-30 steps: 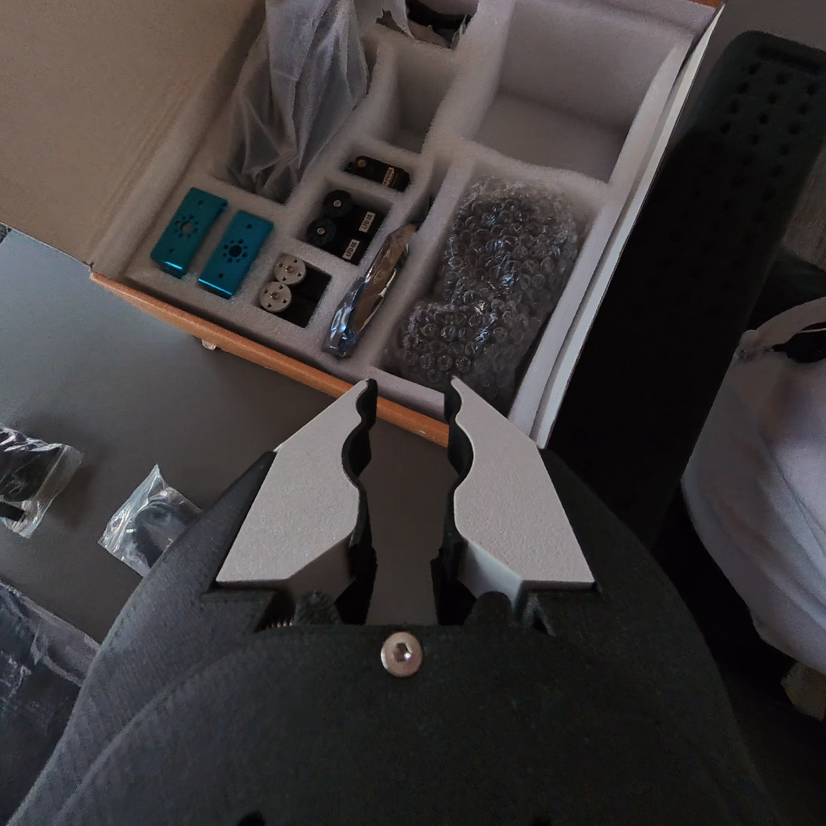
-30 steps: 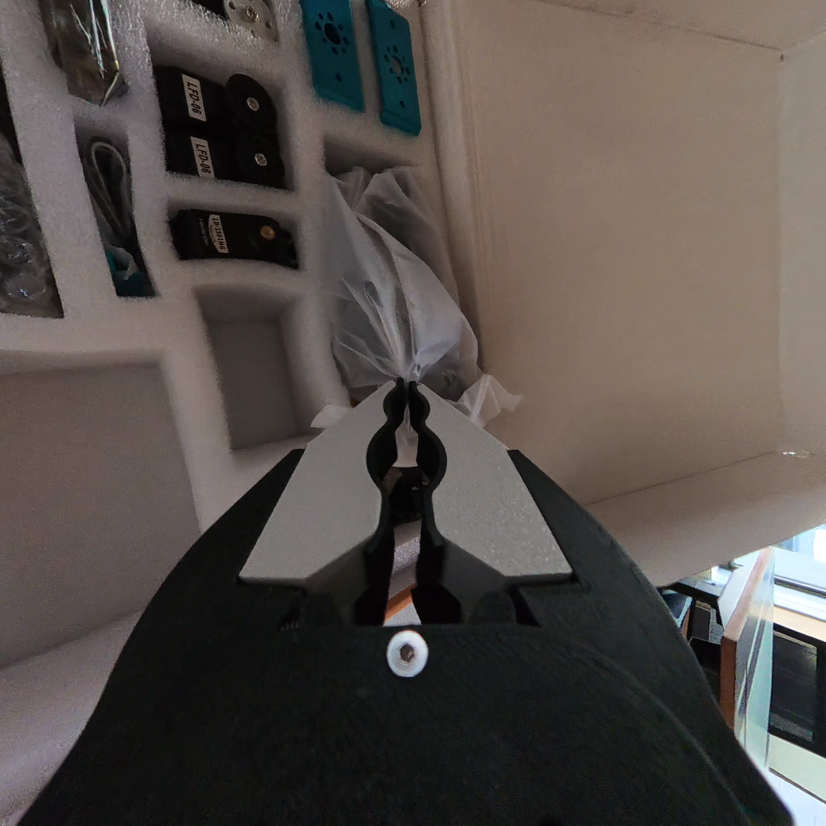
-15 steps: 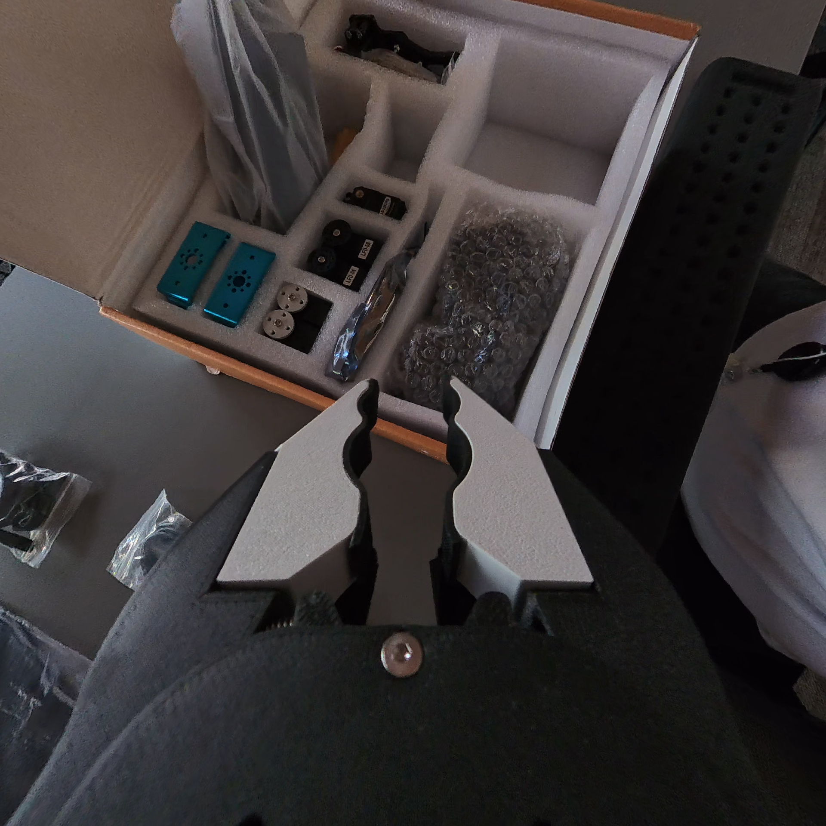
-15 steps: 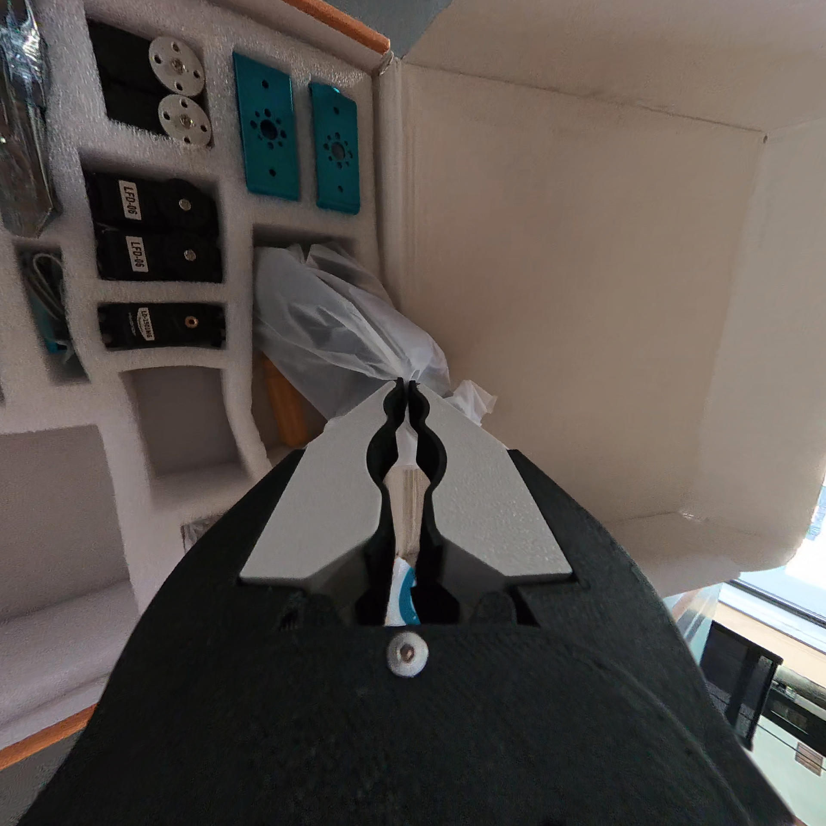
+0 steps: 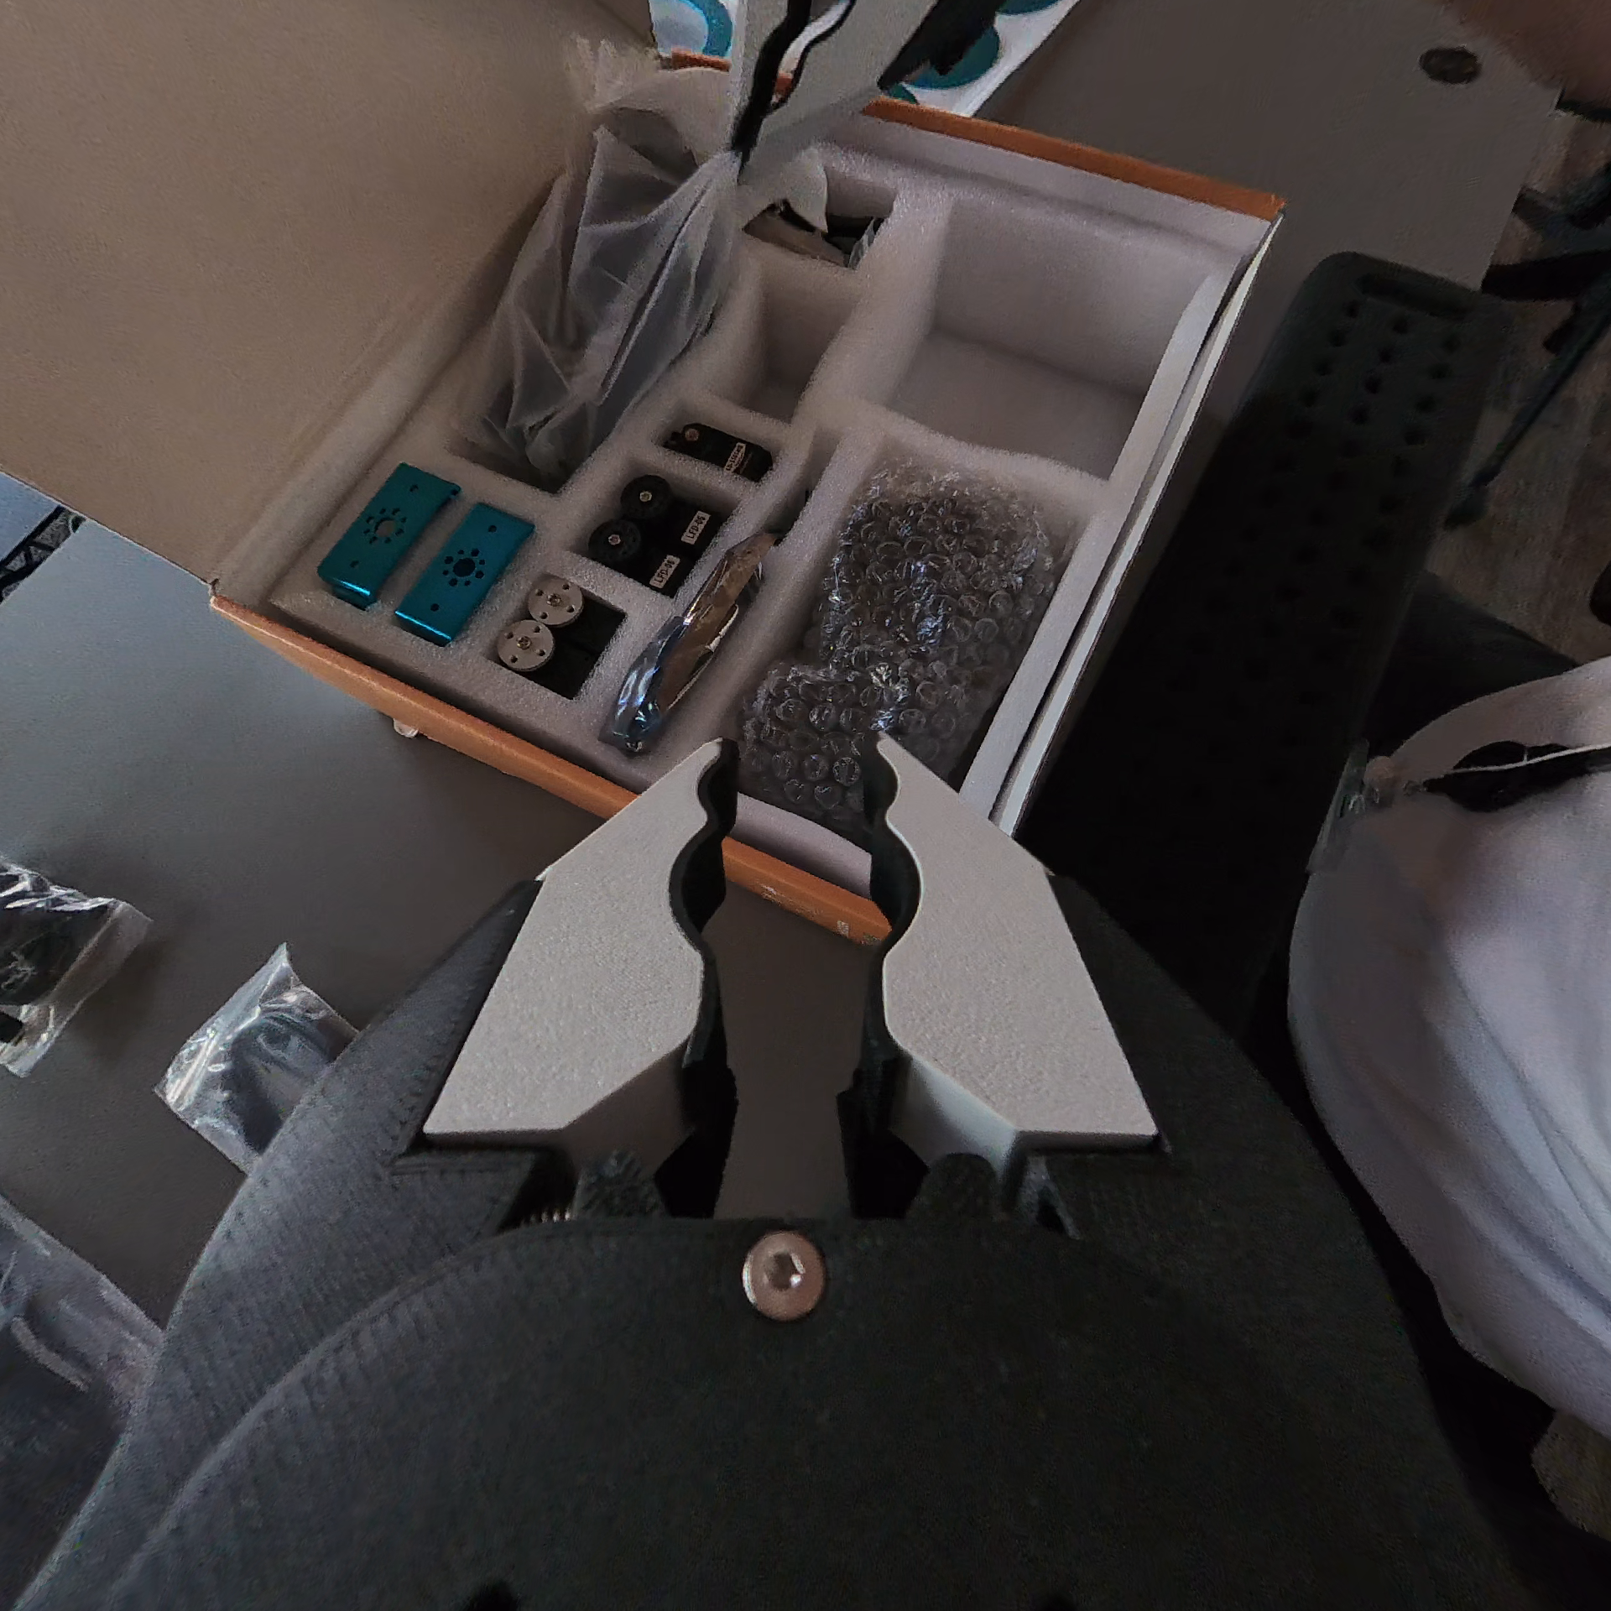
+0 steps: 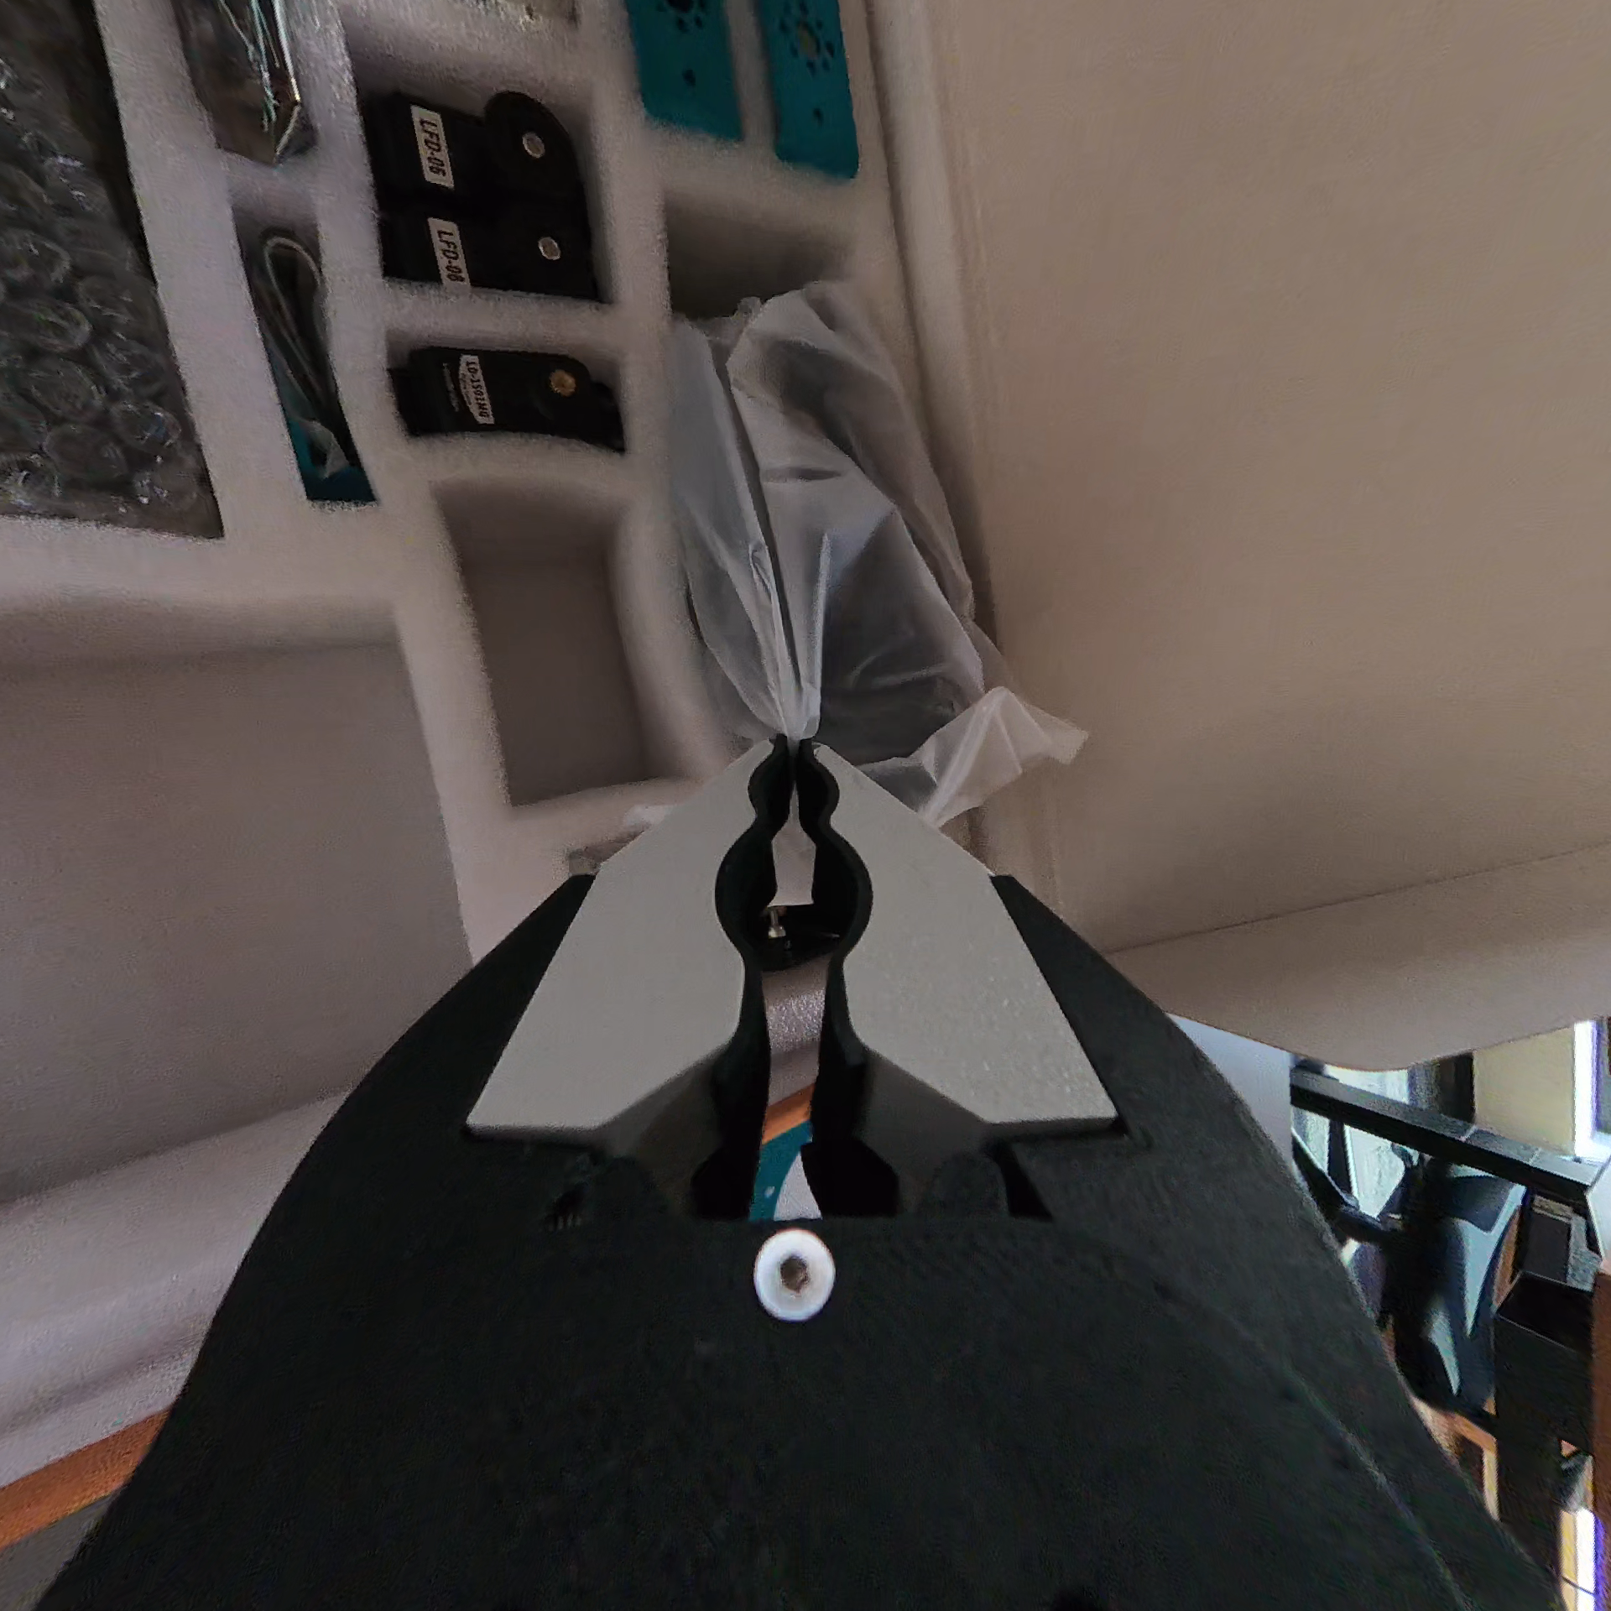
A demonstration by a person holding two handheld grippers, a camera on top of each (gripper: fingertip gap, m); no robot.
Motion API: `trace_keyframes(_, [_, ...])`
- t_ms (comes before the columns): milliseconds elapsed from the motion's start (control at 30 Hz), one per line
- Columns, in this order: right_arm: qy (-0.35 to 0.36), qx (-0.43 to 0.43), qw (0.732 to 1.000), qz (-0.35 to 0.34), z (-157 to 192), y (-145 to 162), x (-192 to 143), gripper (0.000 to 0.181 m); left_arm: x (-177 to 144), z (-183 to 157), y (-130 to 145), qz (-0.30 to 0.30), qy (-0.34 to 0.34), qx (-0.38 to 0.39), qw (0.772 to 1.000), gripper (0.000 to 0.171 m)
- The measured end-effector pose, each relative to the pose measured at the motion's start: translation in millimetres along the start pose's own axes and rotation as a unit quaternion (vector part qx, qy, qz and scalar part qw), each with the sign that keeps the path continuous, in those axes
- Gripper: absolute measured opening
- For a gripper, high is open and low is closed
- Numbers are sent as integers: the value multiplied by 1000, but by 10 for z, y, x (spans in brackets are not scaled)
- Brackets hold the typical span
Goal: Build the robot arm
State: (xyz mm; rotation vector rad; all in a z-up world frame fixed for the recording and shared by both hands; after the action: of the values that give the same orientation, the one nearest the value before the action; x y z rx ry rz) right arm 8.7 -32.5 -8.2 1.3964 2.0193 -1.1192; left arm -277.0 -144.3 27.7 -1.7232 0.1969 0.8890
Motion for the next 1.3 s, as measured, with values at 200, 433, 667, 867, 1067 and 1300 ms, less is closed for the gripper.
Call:
trace_keyframes(200, [29, -14, 999, -11, 66, 12, 16, 0, -127, -53, 176, -34, -10, -31, 999, 30])
trace_keyframes(433, [25, -23, 999, -6, 50, 5, 17, 0, -551, 165, 732, -54, -119, -96, 987, 30])
trace_keyframes(667, [41, -28, 999, 10, 66, -15, 13, 0, -747, 616, 1464, -31, -211, -171, 962, 38])
trace_keyframes(867, [26, -24, 999, 34, 28, -48, 15, 0, -839, 958, 1867, -26, -208, -207, 955, 40])
trace_keyframes(1067, [-32, 5, 999, 42, -46, -85, -13, 6, -926, 1072, 1869, -42, -200, -194, 959, 38])
trace_keyframes(1300, [-46, -13, 999, -10, -222, -465, -61, 51, -879, 1054, 1705, -71, -185, -173, 965, 35])
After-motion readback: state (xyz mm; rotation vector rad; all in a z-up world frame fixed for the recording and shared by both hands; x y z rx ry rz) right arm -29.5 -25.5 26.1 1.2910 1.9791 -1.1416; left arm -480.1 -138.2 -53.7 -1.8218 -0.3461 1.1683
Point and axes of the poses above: each gripper's, where its closed fingertips meet, x out along the fingers, y out of its underside, z = x × y across the jaws, the point moved 7 cm from there along -x, back along the fingers, and after that the axes turned 9 degrees about -x, right-handed, at the moved point
